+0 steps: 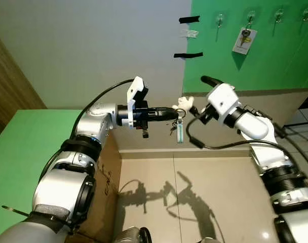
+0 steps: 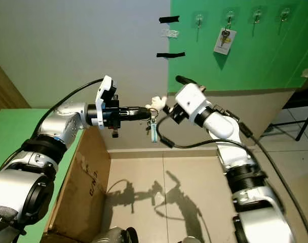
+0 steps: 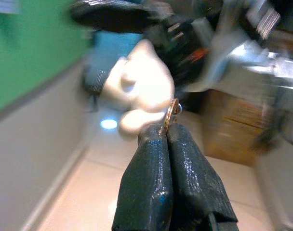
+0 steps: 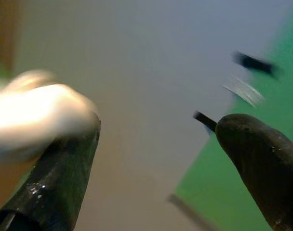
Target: Hang keys on a hook
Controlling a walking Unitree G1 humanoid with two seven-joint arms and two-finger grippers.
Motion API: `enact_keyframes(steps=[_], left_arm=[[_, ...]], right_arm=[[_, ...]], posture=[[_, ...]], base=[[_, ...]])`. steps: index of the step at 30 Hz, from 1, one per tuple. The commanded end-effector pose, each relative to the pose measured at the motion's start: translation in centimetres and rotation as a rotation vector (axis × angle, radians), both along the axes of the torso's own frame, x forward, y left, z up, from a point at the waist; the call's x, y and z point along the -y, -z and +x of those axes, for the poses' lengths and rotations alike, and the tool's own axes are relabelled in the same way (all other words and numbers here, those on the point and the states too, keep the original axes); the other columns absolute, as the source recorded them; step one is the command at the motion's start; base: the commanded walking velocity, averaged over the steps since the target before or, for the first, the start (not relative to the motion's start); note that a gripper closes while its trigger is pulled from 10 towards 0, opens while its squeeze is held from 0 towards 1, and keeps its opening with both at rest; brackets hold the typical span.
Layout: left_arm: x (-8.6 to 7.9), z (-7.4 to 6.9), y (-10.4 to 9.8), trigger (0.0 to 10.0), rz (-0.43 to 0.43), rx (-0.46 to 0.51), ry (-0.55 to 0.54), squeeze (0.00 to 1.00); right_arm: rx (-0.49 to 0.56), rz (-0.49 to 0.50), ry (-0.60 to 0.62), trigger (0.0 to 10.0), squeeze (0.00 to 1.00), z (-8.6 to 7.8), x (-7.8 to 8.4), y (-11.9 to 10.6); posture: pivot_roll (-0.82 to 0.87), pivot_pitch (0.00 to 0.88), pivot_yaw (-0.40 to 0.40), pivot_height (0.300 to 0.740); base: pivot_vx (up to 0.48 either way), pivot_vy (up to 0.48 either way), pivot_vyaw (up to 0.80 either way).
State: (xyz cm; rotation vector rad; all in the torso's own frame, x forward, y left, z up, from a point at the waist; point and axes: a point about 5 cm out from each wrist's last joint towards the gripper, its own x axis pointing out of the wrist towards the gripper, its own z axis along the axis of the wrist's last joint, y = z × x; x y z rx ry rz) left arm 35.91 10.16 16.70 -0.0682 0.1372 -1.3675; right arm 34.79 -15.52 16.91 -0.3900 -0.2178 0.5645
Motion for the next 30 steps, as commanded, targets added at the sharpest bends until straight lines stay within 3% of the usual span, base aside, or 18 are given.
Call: enact_keyframes(steps=[1,3,7,8,9,14,17,21,23,28,29,30], left_arm=[[-0.3,0.4,0.4,0.0,0.026,0.016,-0.091,0.0],[-0.6,1.1,1.6,0.0,0.082,0.017,-0.301,0.0],[-1.4,1.6,3.6,0.0,0.158,0.018,-0.628,0.0],[-1.7,1.6,3.9,0.0,0.168,0.014,-0.694,0.0],[-1.7,1.6,3.9,0.0,0.168,0.014,-0.694,0.0],[-3.4,0.8,6.7,0.0,0.183,-0.029,-1.103,0.0],[-4.3,-0.4,8.4,0.0,0.243,-0.011,-1.251,0.0],[-4.6,-1.1,9.2,0.0,0.263,-0.006,-1.27,0.0],[-4.1,-2.0,9.8,0.0,0.246,0.004,-1.222,0.0],[-3.2,-2.8,9.8,0.0,0.19,0.047,-1.175,0.0],[-3.3,-3.3,10.4,0.0,0.183,0.031,-1.168,0.0],[-3.5,-3.9,11.2,0.0,0.188,0.012,-1.16,0.0]], right_arm=[[-0.049,0.163,0.069,10.0,1.0,0.1,0.6,-0.1],[-0.111,0.356,0.164,10.0,1.0,0.1,1.1,0.6],[-0.179,0.593,0.336,10.0,1.0,-0.2,2.4,2.3],[-0.188,0.614,0.361,10.0,1.0,-0.4,2.6,2.7],[-0.188,0.614,0.361,10.0,1.0,-0.4,2.6,2.7],[-0.253,0.685,0.563,10.0,1.0,-2.1,3.6,5.8],[-0.292,0.66,0.636,10.0,1.0,-3.2,3.2,7.7],[-0.321,0.626,0.648,10.0,1.0,-4.0,2.8,8.7],[-0.36,0.483,0.593,10.0,1.0,-5.2,1.8,10.1],[-0.364,0.382,0.578,10.0,1.0,-5.9,1.7,10.7],[-0.386,0.37,0.587,10.0,0.0,-6.4,2.0,11.4],[-0.419,0.359,0.594,10.0,0.0,-7.0,2.3,12.4]], posture=[[-0.18,0.0,0.084,0.74],[-0.18,0.0,0.084,0.74],[-0.18,0.0,0.085,0.74],[-0.17,0.0,0.085,0.74],[-0.17,0.0,0.085,0.74],[-0.16,0.0,0.069,0.74],[-0.15,0.0,0.057,0.74],[-0.15,0.0,0.052,0.74],[-0.14,0.0,0.049,0.74],[-0.14,0.0,0.042,0.74],[-0.13,0.0,0.042,0.74],[-0.13,0.0,0.043,0.74]], base=[[0.0,0.0,0.0],[0.0,0.0,0.0],[0.0,0.0,0.0],[0.0,0.0,0.0],[0.0,0.0,0.0],[0.0,0.0,0.0],[0.0,0.0,0.0],[0.0,0.0,0.0],[0.0,0.0,0.0],[0.0,0.0,0.0],[0.0,0.0,0.0],[0.0,0.0,0.0]])
